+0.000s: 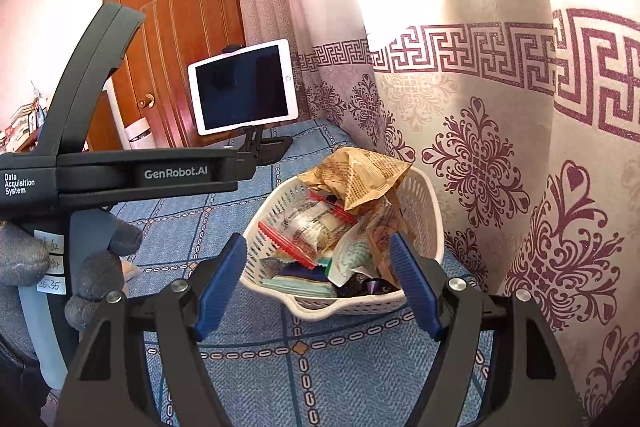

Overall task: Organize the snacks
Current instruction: 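Move both grippers back over the clear bar packet and orange jelly cup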

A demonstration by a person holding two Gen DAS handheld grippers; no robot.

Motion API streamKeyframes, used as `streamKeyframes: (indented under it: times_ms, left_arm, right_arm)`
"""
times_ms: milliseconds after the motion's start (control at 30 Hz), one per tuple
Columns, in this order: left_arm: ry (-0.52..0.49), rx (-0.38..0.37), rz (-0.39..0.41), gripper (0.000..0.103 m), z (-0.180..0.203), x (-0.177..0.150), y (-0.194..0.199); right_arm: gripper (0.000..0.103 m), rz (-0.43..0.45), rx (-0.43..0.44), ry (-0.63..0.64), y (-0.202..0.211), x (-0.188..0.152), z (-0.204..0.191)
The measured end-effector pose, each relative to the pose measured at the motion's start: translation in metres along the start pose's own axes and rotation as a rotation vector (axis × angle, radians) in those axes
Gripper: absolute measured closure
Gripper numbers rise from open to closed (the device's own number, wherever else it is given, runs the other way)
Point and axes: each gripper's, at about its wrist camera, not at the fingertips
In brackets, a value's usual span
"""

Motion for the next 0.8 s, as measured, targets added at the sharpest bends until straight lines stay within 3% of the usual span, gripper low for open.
streamKeyframes:
  times_ms: [300,633,800]
  left_arm:
    - [0.068,0.120,0.049,0.005,-0.056,-0.004,0.028]
    - [0.206,0.241,0.058,0.005,-0.146,-0.019,0.053]
    - [0.287,0.307,0.023,0.005,-0.195,-0.037,0.054]
  right_arm:
    - [0.029,-0.011,0.055,0.048,0.000,0.002,-0.033]
    - [0.028,-0.136,0.230,0.042,-0.023,-0.010,-0.078]
    - [0.028,-0.183,0.281,0.066,-0.030,-0.016,-0.105]
Point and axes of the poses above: each gripper's, at about its wrist camera, not at the fingertips, and y roughly against the way its jaws point, z to its right, x to its top, and after that the axes turned 10 degrees about y, right-handed
